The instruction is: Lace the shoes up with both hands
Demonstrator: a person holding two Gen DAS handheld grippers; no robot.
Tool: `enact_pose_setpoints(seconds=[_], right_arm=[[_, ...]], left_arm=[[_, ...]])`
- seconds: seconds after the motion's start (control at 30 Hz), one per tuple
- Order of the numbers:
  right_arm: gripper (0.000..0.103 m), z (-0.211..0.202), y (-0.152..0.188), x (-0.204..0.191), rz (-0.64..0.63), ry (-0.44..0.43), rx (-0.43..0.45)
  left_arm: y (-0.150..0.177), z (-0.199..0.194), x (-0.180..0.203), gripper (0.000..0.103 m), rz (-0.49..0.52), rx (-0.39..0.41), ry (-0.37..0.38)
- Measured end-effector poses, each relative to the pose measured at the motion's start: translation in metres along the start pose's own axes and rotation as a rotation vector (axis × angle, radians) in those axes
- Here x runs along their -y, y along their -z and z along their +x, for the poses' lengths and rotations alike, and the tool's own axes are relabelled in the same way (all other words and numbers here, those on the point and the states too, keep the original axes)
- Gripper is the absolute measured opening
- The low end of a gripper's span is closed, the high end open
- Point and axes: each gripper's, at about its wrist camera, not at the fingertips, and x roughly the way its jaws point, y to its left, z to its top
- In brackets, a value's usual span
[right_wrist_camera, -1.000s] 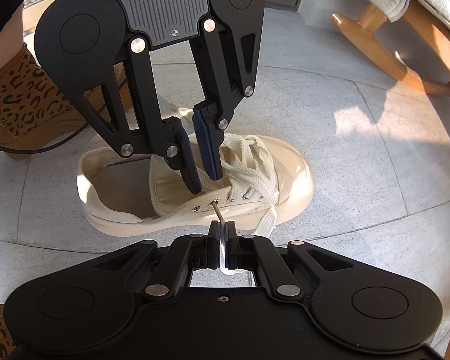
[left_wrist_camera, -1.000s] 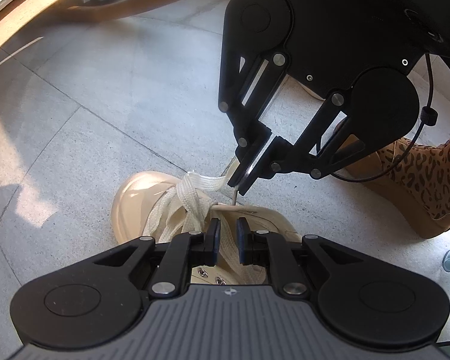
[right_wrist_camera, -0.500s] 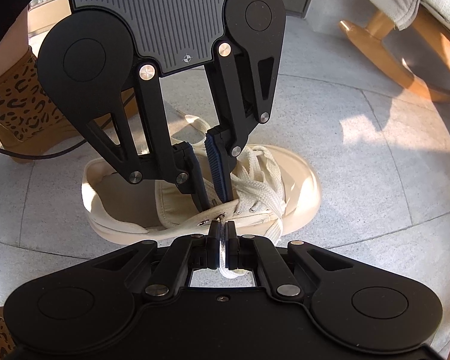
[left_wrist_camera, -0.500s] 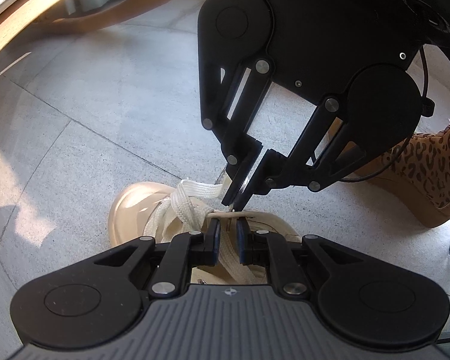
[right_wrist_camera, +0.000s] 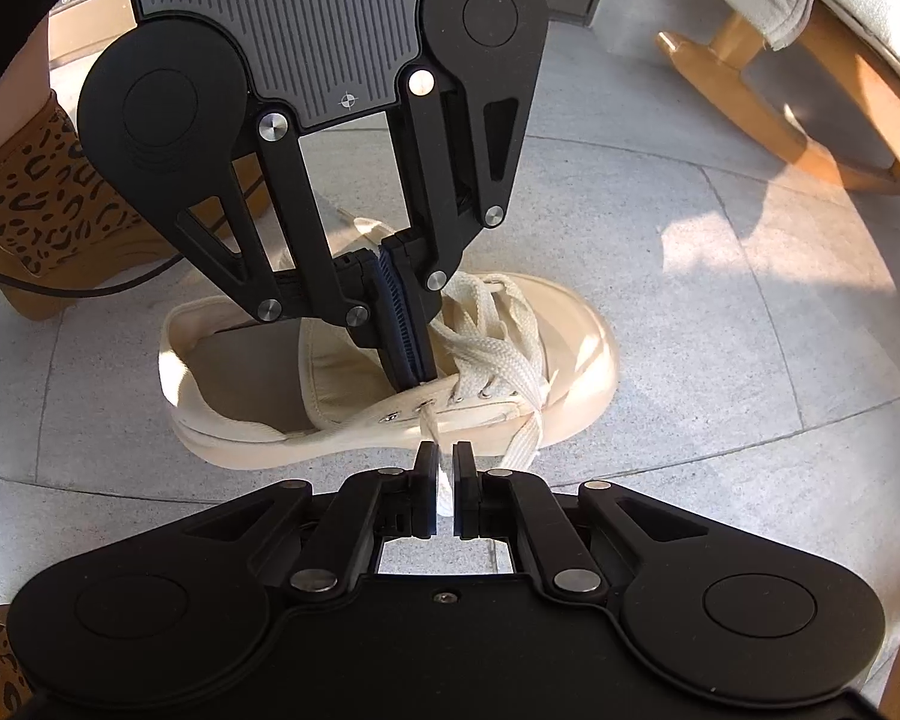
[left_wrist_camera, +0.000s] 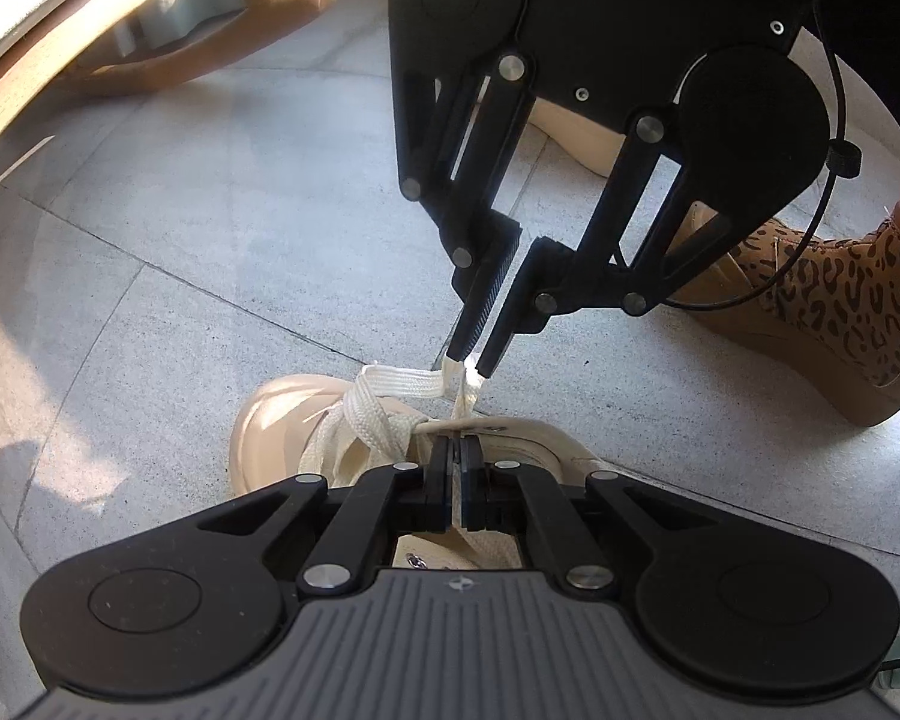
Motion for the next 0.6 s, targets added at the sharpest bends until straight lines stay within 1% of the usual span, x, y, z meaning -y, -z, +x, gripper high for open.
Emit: enact_pose_setpoints(seconds=[0.03, 0.1, 0.17, 0.2, 0.3, 0.33, 0.37, 0.4, 0.5, 0.57, 0.6], right_arm=[[0.009, -0.006, 0.000, 0.002, 0.040, -0.029, 0.010], [0.016, -0.011, -0.002, 0.003, 0.100, -0.060, 0.023], [0.027, -0.010, -0.004, 0.001, 0.157, -0.092, 0.031], [0.028, -0.007, -0.005, -0.001, 0.179, -0.103, 0.032], [0.027, 0.003, -0.006, -0.004, 0.249, -0.081, 0.003], [0.020, 0.005, -0.006, -0.005, 0.269, -0.079, -0.005], [0.011, 0.006, -0.005, -0.003, 0.292, -0.095, -0.001], [0.008, 0.006, -0.004, -0.002, 0.316, -0.117, 0.007], [0.006, 0.005, -0.004, -0.004, 0.331, -0.119, 0.011], [0.005, 0.005, -0.003, -0.005, 0.343, -0.114, 0.007], [0.005, 0.005, -0.003, -0.005, 0.351, -0.114, 0.005]], left_arm=[[0.000, -0.002, 0.000, 0.001, -0.001, 0.002, -0.003], [-0.002, -0.008, -0.001, 0.001, -0.008, 0.001, -0.006], [-0.002, -0.014, -0.002, 0.001, -0.012, 0.004, -0.013], [-0.001, -0.019, -0.002, 0.001, -0.013, 0.002, -0.016], [0.001, -0.032, -0.002, 0.001, -0.005, -0.012, -0.032], [0.002, -0.037, -0.002, 0.001, 0.001, -0.019, -0.035], [0.003, -0.041, -0.003, 0.001, 0.006, -0.029, -0.042], [0.005, -0.046, -0.004, 0.001, 0.001, -0.040, -0.044], [0.010, -0.061, -0.009, 0.001, -0.018, -0.073, -0.048], [0.014, -0.070, -0.014, 0.001, -0.046, -0.088, -0.044], [0.018, -0.080, -0.019, 0.001, -0.078, -0.102, -0.047]])
